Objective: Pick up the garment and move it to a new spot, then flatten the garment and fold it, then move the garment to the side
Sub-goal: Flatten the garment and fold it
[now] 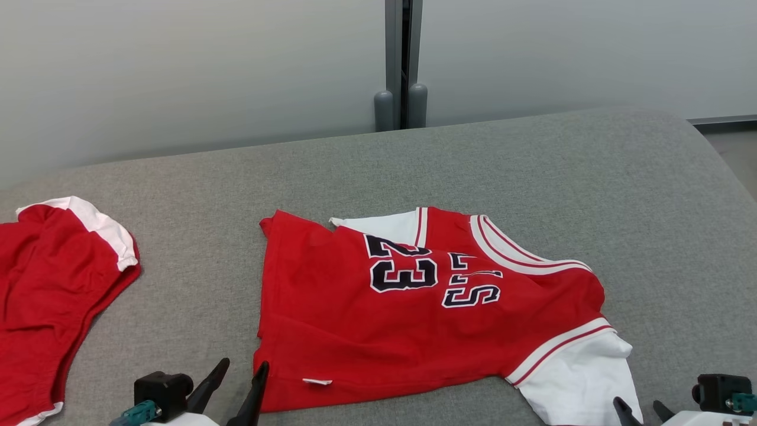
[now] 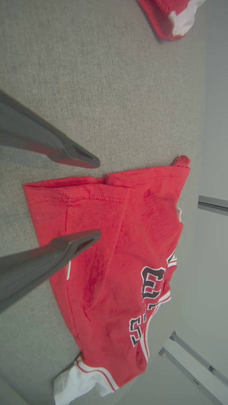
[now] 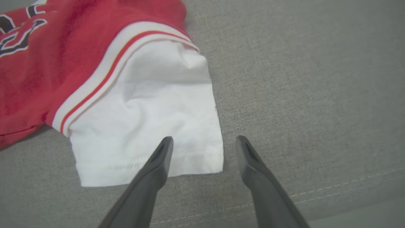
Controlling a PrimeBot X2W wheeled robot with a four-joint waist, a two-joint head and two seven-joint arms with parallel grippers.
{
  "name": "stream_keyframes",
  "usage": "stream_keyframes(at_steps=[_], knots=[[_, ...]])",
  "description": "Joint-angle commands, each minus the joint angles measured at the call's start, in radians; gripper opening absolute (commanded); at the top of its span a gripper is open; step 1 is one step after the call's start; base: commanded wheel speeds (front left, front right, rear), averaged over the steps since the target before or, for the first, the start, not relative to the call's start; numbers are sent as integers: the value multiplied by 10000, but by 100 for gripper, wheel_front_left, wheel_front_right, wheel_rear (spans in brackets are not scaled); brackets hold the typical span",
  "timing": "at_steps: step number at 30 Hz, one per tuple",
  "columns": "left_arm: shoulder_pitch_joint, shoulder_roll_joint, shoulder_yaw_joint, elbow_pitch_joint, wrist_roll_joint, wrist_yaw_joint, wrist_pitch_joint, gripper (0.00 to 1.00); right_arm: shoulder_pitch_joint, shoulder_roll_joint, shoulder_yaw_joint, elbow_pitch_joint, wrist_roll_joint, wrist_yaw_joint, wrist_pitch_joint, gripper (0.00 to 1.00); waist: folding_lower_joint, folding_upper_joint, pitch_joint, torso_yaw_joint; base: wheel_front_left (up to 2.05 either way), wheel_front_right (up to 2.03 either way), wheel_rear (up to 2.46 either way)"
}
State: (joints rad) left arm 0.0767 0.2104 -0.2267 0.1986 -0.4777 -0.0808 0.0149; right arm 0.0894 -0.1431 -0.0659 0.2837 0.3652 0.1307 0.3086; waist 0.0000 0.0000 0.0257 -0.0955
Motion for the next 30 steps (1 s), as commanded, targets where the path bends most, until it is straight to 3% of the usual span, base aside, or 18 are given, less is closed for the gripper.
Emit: stream_keyframes(at_steps=[1,15,27,28,29,30], knots=[[-204,105,-27,49,-71,-68,98,100,-82,57,-59,105,38,1,77,100,0,0,81,-32,0,0,0],[-936,270,-972,1096,-70,-342,1028,100,-659,484,-18,1005,70,3,90,100,0,0,438,-24,0,0,0],[-1473,249,-1233,1852,-154,-389,866,100,-903,581,375,1450,235,12,-42,100,0,0,508,-141,0,0,0],[-1500,253,-1240,1852,-162,-395,846,100,-909,581,398,1467,259,12,-54,95,0,0,510,-141,0,0,0],[-1515,256,-1268,1853,-172,-403,856,100,-906,579,433,1474,267,13,-68,78,0,0,511,-139,0,0,0],[-1509,249,-1304,1834,-190,-411,897,91,-910,579,474,1480,279,13,-84,52,0,0,510,-137,0,0,0]])
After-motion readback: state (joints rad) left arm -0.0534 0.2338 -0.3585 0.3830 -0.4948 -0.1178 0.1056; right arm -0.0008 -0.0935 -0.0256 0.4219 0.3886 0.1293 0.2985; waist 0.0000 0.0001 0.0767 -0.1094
